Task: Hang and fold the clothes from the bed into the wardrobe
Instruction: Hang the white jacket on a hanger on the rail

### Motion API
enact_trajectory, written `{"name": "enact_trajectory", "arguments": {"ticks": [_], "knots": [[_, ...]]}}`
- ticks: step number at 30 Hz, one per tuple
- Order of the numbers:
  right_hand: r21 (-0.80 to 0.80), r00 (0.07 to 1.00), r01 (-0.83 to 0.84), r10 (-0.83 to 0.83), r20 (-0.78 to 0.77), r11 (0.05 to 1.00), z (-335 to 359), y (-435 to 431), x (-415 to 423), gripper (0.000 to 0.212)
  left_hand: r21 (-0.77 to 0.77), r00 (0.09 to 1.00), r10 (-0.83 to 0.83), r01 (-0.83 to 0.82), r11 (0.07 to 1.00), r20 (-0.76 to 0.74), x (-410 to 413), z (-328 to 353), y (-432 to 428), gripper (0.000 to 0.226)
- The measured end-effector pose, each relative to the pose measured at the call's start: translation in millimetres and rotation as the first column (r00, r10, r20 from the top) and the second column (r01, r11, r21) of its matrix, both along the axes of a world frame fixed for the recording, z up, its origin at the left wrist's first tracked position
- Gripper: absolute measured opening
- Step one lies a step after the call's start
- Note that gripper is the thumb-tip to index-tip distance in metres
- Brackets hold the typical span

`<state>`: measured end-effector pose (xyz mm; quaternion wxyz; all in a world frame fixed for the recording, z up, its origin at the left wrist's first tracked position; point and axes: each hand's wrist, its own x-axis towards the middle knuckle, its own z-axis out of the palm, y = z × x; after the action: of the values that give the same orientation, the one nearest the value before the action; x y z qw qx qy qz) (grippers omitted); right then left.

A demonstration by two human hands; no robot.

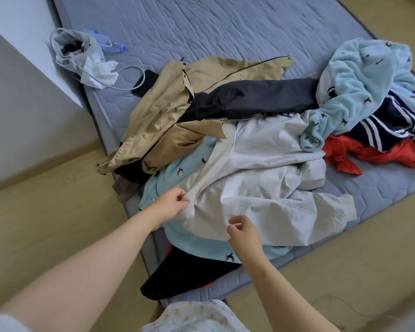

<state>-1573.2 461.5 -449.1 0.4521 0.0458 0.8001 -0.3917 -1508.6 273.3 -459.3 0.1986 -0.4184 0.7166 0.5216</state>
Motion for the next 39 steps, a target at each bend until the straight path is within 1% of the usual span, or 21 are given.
{"name": "enact_trajectory", "arguments": {"ticks": [2, 4, 7, 9, 11, 12, 14, 16, 17, 18, 19, 20, 22, 24, 26, 28, 31, 34, 36, 39], "knots": [[-0.055, 0.999, 0.046, -0.046, 0.001, 0.997, 11, -1, 3, 0.025, 0.074, 0.998, -0.003, 0.008, 0.997, -0.065, -7, 24, 13, 0.017], [-0.117, 0.998, 0.045, -0.051, -0.043, 0.992, 25, -1, 5, 0.043, 0.087, 0.991, -0.018, 0.03, 0.996, -0.131, -16, 52, 25, 0.016], [-0.2, 0.981, -0.055, 0.015, -0.195, 0.978, 49, 0, 8, 0.075, 0.073, 0.977, -0.001, 0.017, 0.997, -0.211, -26, 95, 35, 0.016], [-0.152, 0.938, -0.19, 0.133, -0.321, 0.97, 66, 1, 9, 0.094, 0.095, 0.962, 0.028, -0.002, 0.995, -0.271, -28, 121, 42, 0.016], [-0.063, 0.889, -0.276, 0.23, -0.396, 0.959, 83, 2, 7, 0.105, 0.122, 0.94, 0.054, -0.013, 0.992, -0.338, -27, 144, 52, 0.016], [-0.031, 0.877, -0.269, 0.231, -0.421, 0.963, 92, 3, 3, 0.106, 0.128, 0.926, 0.067, -0.02, 0.992, -0.371, -28, 153, 58, 0.015], [0.001, 0.868, -0.149, 0.131, -0.479, 0.989, 108, 9, -9, 0.098, 0.113, 0.892, 0.076, -0.028, 0.993, -0.446, -32, 175, 69, 0.015], [0.008, 0.829, -0.003, 0.007, -0.559, 1.0, 128, 19, -24, 0.08, 0.081, 0.844, 0.08, -0.044, 0.996, -0.531, -37, 201, 77, 0.017], [0.0, 0.804, 0.022, -0.017, -0.594, 1.0, 138, 20, -33, 0.069, 0.067, 0.819, 0.08, -0.051, 0.996, -0.568, -42, 213, 79, 0.017], [-0.036, 0.794, 0.023, -0.04, -0.607, 0.999, 145, 18, -40, 0.057, 0.063, 0.797, 0.087, -0.062, 0.996, -0.598, -46, 223, 78, 0.018], [-0.119, 0.784, 0.03, -0.097, -0.612, 0.992, 155, 18, -46, 0.048, 0.067, 0.768, 0.096, -0.069, 0.995, -0.634, -50, 237, 79, 0.017], [-0.214, 0.778, 0.042, -0.166, -0.606, 0.976, 168, 18, -50, 0.042, 0.083, 0.738, 0.111, -0.074, 0.994, -0.665, -54, 250, 80, 0.017], [-0.356, 0.764, 0.059, -0.272, -0.586, 0.933, 196, 15, -56, 0.032, 0.112, 0.677, 0.137, -0.08, 0.99, -0.723, -60, 277, 81, 0.014], [-0.487, 0.751, 0.034, -0.344, -0.564, 0.873, 225, 12, -67, 0.03, 0.119, 0.611, 0.149, -0.089, 0.989, -0.777, -65, 303, 80, 0.013], [-0.585, 0.713, -0.012, -0.403, -0.574, 0.811, 256, 9, -77, 0.029, 0.117, 0.53, 0.149, -0.095, 0.989, -0.835, -68, 329, 76, 0.014], [-0.626, 0.651, -0.069, -0.441, -0.618, 0.777, 290, 4, -87, 0.037, 0.099, 0.438, 0.135, -0.103, 0.99, -0.889, -68, 357, 73, 0.013], [-0.688, 0.605, -0.182, -0.471, -0.642, 0.703, 341, -10, -97, 0.042, 0.049, 0.282, 0.09, -0.152, 0.987, -0.955, -68, 404, 64, 0.016], [-0.757, 0.58, -0.258, -0.53, -0.618, 0.601, 397, -26, -103, 0.042, -0.007, 0.146, 0.028, -0.234, 0.972, -0.989, -66, 452, 56, 0.014], [-0.801, 0.573, -0.291, -0.575, -0.584, 0.524, 432, -36, -105, 0.04, -0.031, 0.057, -0.015, -0.293, 0.956, -0.998, -65, 481, 52, 0.016], [-0.852, 0.578, -0.375, -0.627, -0.523, 0.365, 475, -47, -98, 0.043, -0.067, -0.084, -0.102, -0.346, 0.936, -0.991, -59, 516, 51, 0.02]]}}
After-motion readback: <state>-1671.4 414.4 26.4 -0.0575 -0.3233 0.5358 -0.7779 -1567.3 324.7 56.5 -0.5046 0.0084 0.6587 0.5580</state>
